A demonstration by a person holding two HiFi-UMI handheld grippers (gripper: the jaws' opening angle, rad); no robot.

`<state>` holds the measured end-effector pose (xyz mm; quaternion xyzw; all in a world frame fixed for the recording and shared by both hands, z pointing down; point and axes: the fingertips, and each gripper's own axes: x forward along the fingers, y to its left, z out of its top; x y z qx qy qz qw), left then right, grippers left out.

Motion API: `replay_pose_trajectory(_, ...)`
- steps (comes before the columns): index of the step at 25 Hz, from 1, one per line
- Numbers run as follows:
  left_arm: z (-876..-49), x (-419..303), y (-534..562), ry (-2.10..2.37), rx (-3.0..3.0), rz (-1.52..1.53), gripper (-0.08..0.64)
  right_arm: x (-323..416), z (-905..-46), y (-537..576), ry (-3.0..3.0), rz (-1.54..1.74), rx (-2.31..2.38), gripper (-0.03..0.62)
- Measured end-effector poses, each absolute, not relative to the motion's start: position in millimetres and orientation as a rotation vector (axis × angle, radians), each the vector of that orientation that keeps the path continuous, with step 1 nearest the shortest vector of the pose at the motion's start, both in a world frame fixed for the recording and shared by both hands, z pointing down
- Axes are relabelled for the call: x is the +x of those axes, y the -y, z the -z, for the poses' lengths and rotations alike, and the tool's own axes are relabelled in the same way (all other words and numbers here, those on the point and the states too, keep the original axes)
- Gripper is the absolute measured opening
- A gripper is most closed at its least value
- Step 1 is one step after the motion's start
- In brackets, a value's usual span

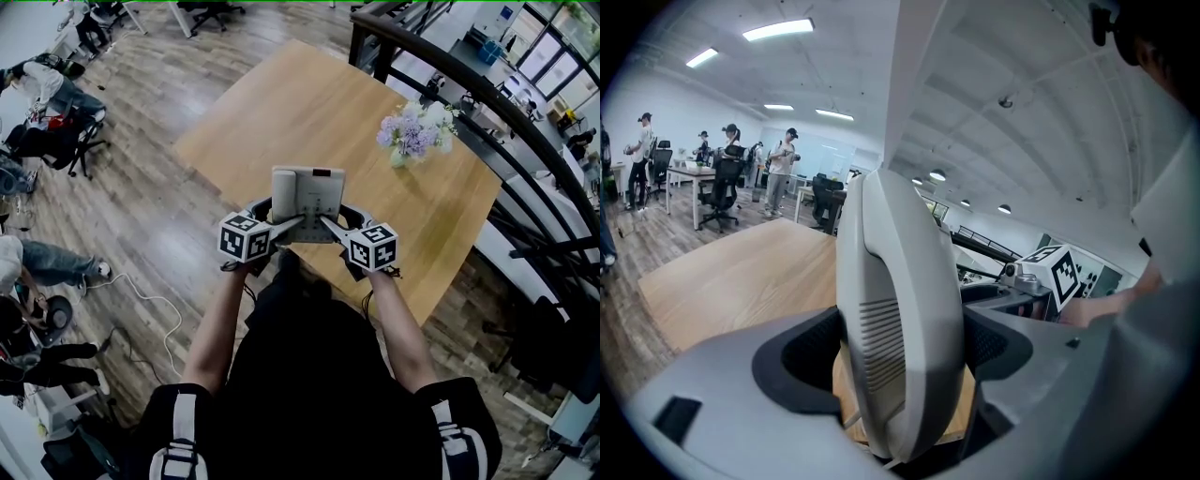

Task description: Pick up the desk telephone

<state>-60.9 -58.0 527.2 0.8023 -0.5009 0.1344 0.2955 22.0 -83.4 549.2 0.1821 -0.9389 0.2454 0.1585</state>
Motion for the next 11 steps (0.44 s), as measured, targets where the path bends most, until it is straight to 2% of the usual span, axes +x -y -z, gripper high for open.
replay_pose_trajectory(11,-521.1,-62.8,53.2,1.351,2.133,-0.368,0.402,19.6,-544.9,79.9,2.698,-0.705,0.500,0.235)
